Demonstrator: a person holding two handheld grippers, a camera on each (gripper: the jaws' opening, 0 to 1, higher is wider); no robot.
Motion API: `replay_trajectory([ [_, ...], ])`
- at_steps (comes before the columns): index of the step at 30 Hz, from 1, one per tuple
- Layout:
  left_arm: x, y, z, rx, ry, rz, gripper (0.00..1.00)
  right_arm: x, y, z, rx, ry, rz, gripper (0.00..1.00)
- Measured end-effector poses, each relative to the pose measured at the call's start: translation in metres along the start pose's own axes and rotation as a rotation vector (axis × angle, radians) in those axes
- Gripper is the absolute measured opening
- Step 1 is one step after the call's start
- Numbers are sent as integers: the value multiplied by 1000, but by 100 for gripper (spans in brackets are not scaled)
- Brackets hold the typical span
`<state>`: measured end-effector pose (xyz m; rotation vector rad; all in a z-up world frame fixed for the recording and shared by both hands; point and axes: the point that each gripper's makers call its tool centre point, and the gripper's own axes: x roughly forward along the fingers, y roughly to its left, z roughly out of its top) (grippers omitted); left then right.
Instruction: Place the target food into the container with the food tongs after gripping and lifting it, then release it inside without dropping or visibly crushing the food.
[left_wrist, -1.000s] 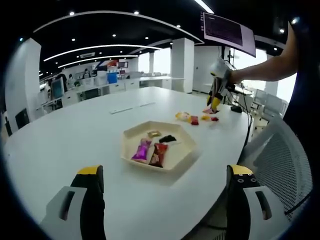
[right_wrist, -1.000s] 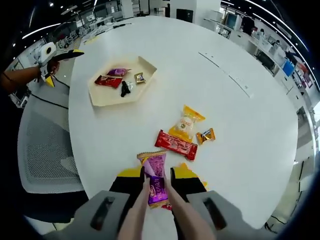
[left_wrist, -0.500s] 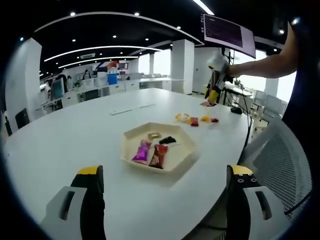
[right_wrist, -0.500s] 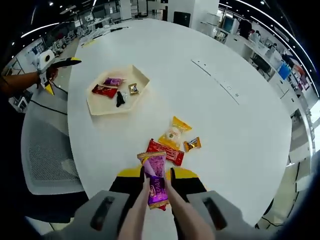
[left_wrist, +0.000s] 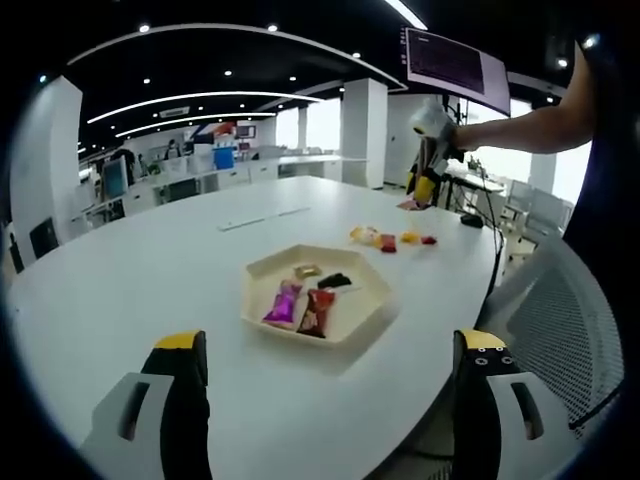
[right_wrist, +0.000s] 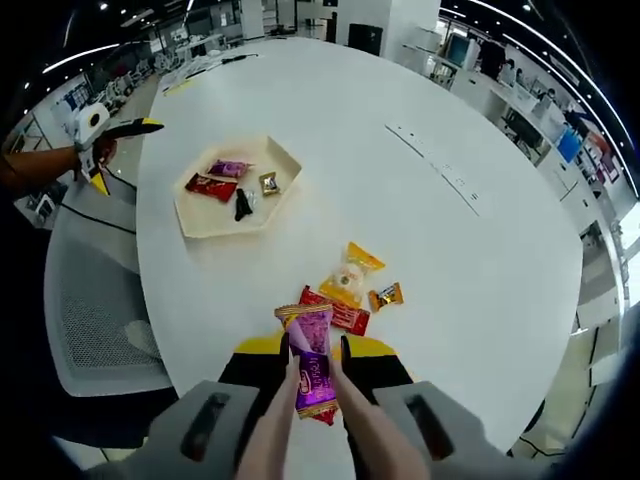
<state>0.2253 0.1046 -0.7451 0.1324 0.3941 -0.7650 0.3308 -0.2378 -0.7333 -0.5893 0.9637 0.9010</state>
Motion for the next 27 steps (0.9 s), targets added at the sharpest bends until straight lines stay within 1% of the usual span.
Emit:
replay_trajectory([
  [5, -1, 0, 1, 1, -6, 3, 99, 2, 6, 9, 0, 1, 8, 20],
  [9, -1, 1, 2, 6, -11, 5, 99, 4, 10, 15, -20, 14, 6, 20],
  [11, -2, 0, 4, 9, -16, 6, 99, 5, 11, 20, -33, 15, 5, 20],
  [17, -2, 0, 3, 17, -17, 0, 99, 8, 17, 44, -39, -9, 11, 20],
  [27, -3, -1, 6, 23, -25, 4, 99, 14, 27, 72, -52, -32, 23, 20],
])
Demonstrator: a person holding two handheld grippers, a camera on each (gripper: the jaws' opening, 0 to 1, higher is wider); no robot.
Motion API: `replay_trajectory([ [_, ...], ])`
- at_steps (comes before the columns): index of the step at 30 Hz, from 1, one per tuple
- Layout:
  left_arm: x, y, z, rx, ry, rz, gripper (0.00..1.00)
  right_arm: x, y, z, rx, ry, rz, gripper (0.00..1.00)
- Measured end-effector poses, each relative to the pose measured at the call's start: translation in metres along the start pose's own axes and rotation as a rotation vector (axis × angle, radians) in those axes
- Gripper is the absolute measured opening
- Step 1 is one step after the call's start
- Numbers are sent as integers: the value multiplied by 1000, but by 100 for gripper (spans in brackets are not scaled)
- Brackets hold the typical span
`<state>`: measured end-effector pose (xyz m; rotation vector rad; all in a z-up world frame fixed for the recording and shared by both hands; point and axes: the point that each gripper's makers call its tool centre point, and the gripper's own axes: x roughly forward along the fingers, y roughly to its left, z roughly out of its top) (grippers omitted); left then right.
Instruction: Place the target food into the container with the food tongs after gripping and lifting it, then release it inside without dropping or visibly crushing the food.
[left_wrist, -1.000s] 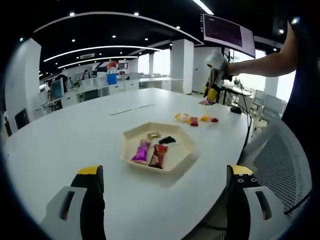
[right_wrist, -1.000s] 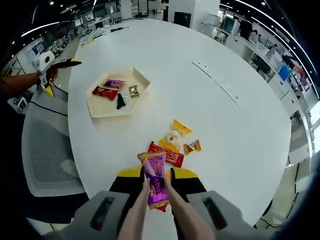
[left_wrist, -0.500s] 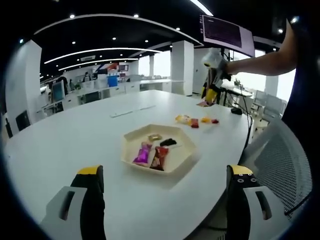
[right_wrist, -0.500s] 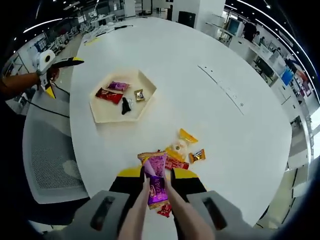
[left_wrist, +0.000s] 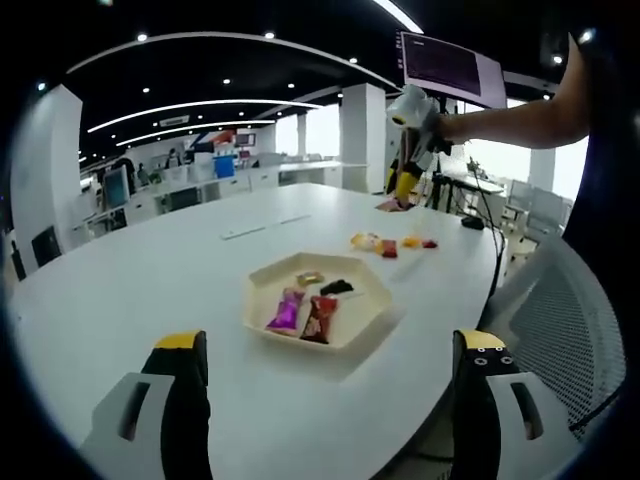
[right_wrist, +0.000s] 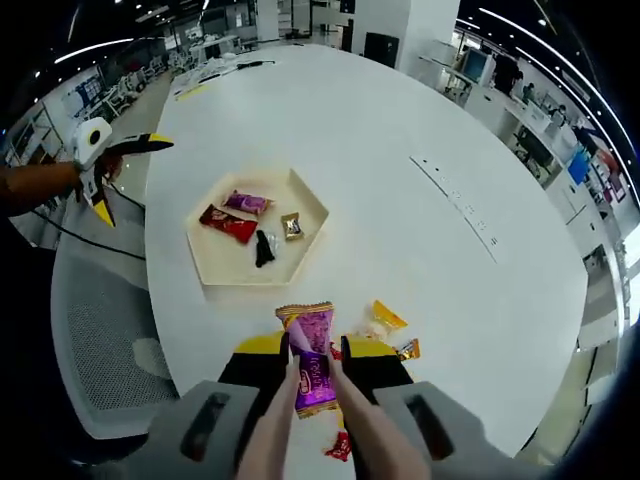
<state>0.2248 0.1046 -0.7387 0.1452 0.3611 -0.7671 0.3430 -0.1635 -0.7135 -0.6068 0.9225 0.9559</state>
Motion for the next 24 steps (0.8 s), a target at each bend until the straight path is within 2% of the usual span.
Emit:
replay_trajectory([
  [17, 0, -2, -1, 12, 6, -9, 99, 20, 27, 52, -78, -13, 29, 20],
  [24, 1, -2, -3, 13, 11, -9, 99, 31, 42, 81, -113, -31, 52, 20],
])
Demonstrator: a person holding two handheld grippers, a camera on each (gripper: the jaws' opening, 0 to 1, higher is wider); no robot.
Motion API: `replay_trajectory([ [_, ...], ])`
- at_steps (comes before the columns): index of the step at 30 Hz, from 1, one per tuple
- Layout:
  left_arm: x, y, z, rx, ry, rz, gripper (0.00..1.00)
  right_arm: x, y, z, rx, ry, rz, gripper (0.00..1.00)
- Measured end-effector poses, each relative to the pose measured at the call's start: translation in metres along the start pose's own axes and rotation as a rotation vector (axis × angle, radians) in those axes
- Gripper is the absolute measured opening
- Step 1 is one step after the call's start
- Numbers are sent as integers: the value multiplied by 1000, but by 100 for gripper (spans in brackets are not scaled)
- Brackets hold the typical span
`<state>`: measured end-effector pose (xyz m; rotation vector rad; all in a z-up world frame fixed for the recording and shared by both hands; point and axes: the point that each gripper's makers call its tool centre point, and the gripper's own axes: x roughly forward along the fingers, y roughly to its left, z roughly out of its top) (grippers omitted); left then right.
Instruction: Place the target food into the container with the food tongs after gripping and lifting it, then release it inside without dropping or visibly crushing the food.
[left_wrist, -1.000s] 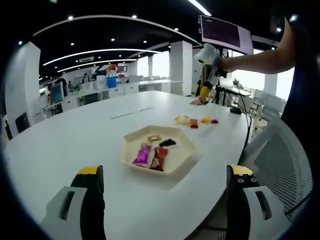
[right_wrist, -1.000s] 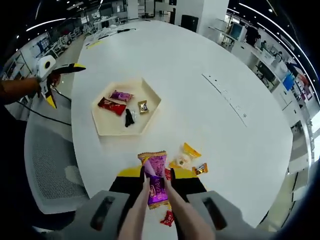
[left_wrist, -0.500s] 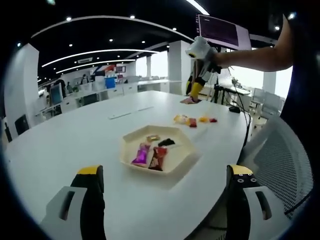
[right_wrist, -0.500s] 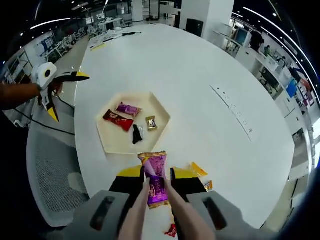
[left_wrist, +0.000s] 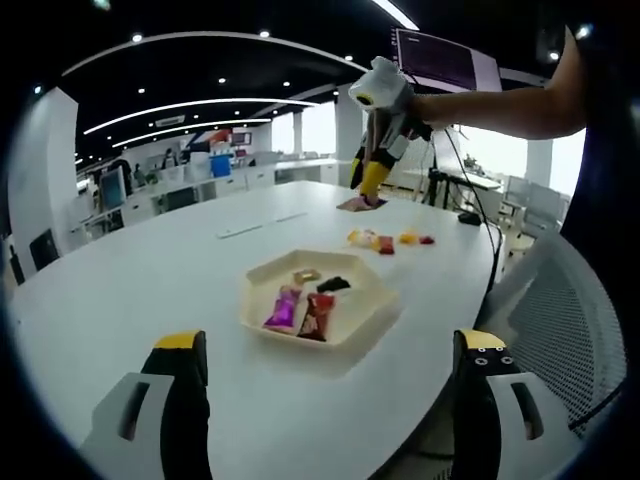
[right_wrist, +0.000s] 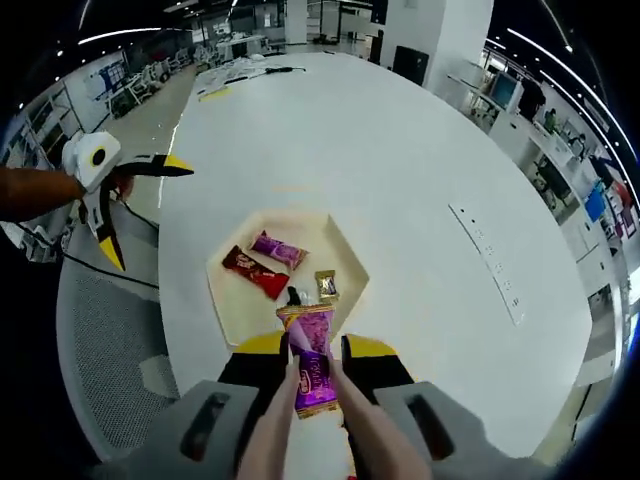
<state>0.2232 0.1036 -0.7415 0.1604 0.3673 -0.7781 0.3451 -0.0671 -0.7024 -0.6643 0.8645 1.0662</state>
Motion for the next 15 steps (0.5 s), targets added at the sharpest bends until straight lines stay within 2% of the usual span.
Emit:
replay_trajectory([
  [8, -1, 1, 1, -2, -5, 8, 99, 14, 16, 38, -34, -26, 25, 20],
  [15, -1, 2, 2, -2, -9, 10, 99, 17, 25, 64, -62, -38, 38, 20],
])
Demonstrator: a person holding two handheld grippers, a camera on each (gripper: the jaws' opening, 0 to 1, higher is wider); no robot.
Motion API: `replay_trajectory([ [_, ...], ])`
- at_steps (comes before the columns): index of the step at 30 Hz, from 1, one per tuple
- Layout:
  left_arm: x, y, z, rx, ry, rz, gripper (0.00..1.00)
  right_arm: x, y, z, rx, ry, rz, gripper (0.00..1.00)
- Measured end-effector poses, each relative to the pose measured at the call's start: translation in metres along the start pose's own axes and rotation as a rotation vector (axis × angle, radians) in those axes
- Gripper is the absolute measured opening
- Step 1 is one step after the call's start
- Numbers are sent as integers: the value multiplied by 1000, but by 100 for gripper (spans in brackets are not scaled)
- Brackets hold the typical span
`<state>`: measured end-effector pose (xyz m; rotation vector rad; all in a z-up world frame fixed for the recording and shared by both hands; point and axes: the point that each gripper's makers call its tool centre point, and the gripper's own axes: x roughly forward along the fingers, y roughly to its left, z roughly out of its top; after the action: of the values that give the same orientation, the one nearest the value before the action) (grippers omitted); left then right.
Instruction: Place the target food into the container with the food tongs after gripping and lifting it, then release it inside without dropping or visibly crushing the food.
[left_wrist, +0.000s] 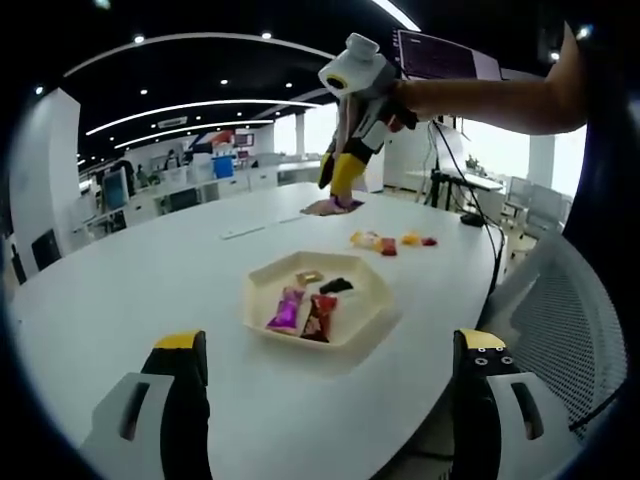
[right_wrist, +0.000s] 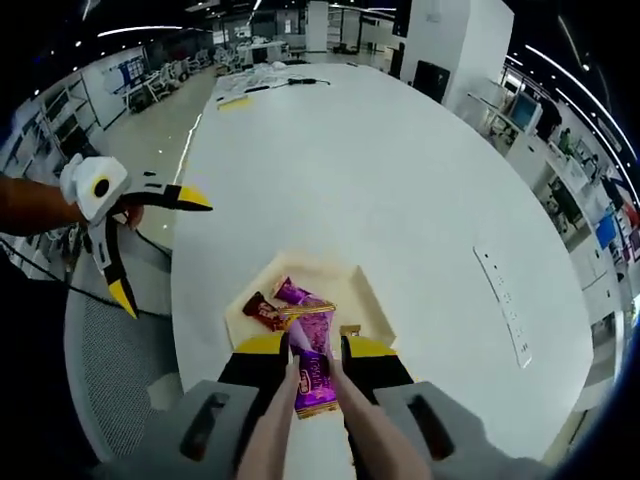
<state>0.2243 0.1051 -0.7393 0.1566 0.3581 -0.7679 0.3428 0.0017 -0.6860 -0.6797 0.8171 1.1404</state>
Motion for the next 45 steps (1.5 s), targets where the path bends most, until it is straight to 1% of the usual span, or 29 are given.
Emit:
replay_trajectory([
  [4, 0, 0, 0, 1, -1, 0, 99, 2, 2, 7, -15, -4, 5, 20],
  [8, -1, 1, 1, -3, -5, 3, 99, 3, 3, 9, -29, 1, 11, 22],
  [11, -1, 1, 1, -1, -5, 3, 99, 3, 12, 8, -15, 2, 64, 24],
  [13, 0, 1, 1, -2, -5, 3, 99, 3, 11, 6, -38, 9, 48, 23],
  [24, 0, 0, 0, 1, 1, -1, 99, -4, 5, 1, -20, -7, 33, 24],
  [35, 0, -1, 0, 2, 3, -1, 99, -18, -5, -17, -2, -13, 7, 24],
  [39, 0, 0, 0, 1, 2, -1, 99, -26, -9, -27, 4, -9, -3, 25],
  [45, 0, 1, 0, -1, 0, 3, 99, -39, -17, -51, 27, 0, -22, 25],
])
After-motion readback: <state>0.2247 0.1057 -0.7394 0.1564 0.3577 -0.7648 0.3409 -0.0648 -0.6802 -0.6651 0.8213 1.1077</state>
